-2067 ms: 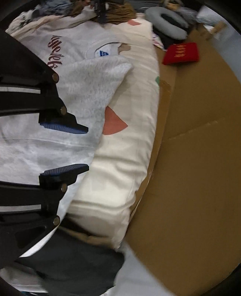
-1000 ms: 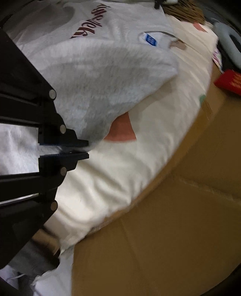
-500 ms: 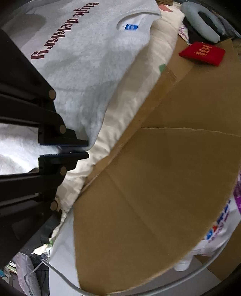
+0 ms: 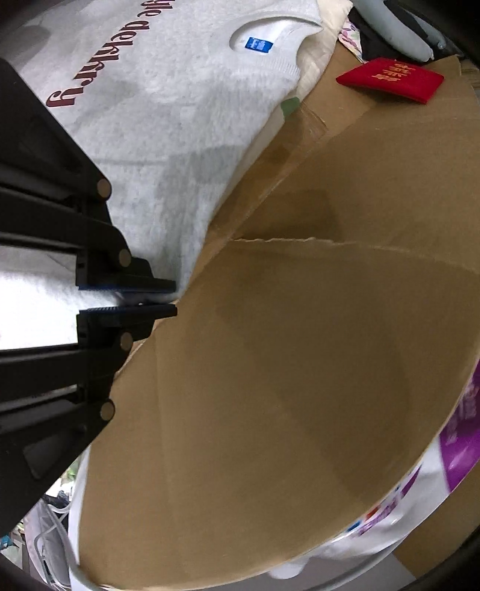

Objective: Fold clothes

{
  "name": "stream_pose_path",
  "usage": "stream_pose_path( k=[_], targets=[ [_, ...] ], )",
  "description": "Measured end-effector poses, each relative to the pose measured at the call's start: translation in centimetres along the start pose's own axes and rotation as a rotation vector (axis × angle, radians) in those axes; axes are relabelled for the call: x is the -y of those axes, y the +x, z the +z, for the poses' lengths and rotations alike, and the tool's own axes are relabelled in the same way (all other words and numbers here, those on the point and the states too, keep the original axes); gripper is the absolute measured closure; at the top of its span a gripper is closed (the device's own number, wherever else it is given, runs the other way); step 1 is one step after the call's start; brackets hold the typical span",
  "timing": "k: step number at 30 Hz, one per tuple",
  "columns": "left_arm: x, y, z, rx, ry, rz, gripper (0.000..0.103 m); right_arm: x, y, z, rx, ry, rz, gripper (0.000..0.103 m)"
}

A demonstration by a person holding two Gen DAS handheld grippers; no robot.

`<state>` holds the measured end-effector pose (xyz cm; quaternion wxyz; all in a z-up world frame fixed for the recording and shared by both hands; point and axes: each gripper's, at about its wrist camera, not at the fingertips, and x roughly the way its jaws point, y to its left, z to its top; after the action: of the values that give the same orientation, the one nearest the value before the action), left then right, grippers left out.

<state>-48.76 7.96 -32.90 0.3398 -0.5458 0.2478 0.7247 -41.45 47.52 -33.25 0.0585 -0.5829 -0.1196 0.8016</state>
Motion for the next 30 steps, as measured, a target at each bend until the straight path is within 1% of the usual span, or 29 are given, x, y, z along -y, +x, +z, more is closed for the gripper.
stream_pose_path(
  k=[4, 7, 13, 14, 15, 17, 19, 21, 23, 27, 30],
  targets=[
    [-0.6, -0.2, 0.7, 0.015, -0.006, 0.01, 0.096, 0.0, 0.0, 0.4, 0.007, 0.009, -0.009, 0.098],
    [-0.8, 0.6, 1.2, 0.011, -0.008, 0.01, 0.096, 0.5, 0.2, 0.4, 0.005, 0.014, -0.01, 0.098],
    [0.0, 5.2, 1.5, -0.048, -0.012, 0.029, 0.096, -0.3, 2.9, 0.2, -0.008, 0.002, -0.021, 0.098],
    [0.1, 5.8, 1.4, -0.061, -0.017, 0.032, 0.096, -0.6, 3.2, 0.0, -0.003, -0.009, -0.026, 0.098],
    [0.2, 6.4, 1.4, -0.074, -0.022, 0.035, 0.093, -0.9, 3.5, -0.3, 0.002, -0.019, -0.03, 0.098],
    [0.4, 7.2, 1.4, -0.09, -0.027, 0.034, 0.092, -1.1, 3.8, -0.9, 0.01, -0.013, -0.035, 0.095],
    [0.7, 6.9, 1.5, -0.081, -0.012, 0.045, 0.089, -0.9, 3.5, -1.4, 0.024, 0.015, -0.025, 0.093],
    [1.1, 6.0, 1.7, -0.06, 0.002, 0.048, 0.082, -0.8, 2.9, -2.0, 0.039, 0.035, -0.009, 0.091],
    [1.4, 5.1, 1.8, -0.041, 0.016, 0.051, 0.077, -0.8, 2.0, -2.6, 0.053, 0.032, 0.007, 0.088],
    [2.3, 3.1, 2.2, -0.013, 0.047, 0.028, 0.076, -1.4, 0.3, -3.6, 0.065, -0.005, 0.028, 0.086],
    [2.9, 1.3, 2.6, 0.008, 0.055, 0.003, 0.076, -1.4, -1.0, -4.4, 0.062, -0.006, 0.055, 0.083]
  ],
)
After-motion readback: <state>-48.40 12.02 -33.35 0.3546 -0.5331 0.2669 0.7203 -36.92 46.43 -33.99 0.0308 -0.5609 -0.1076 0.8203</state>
